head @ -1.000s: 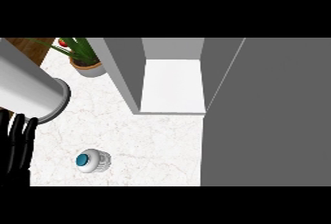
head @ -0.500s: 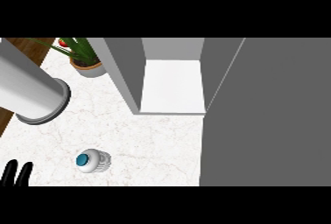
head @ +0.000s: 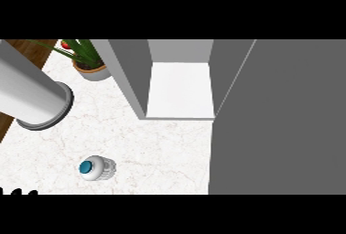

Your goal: Pick up the bottled water, place it into the cabinet and close the cabinet

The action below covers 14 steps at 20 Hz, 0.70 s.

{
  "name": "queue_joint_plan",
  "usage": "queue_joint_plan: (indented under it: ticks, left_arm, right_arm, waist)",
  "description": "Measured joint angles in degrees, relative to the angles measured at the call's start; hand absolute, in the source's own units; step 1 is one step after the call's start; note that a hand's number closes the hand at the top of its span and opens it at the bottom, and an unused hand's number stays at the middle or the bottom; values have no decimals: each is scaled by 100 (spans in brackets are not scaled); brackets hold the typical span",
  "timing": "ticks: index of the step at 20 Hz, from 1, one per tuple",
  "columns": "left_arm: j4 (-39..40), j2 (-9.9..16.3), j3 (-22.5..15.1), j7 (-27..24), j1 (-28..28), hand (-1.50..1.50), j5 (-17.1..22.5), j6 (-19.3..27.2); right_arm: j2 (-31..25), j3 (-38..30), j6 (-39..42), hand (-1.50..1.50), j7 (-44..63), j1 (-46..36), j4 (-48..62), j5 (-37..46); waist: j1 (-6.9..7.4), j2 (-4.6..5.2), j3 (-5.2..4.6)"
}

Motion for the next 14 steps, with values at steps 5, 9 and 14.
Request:
queue_joint_plan:
  ticks: [5, 9, 14]
  left_arm:
    - [23, 90, -39, -316, 237, -150, 11, 9]
    - [123, 121, 134, -435, 238, -150, 122, 20]
    - [417, 54, 344, -367, 27, -150, 315, 129]
  right_arm:
    - [24, 89, 131, -150, -212, 383, -84, 15]
    - [-9, 49, 288, -150, -435, 633, -119, 36]
    - [-34, -7, 523, -150, -766, 1021, -154, 48]
  waist:
    - [-25, 0, -1]
    - [-45, 8, -2]
    - [-92, 15, -2]
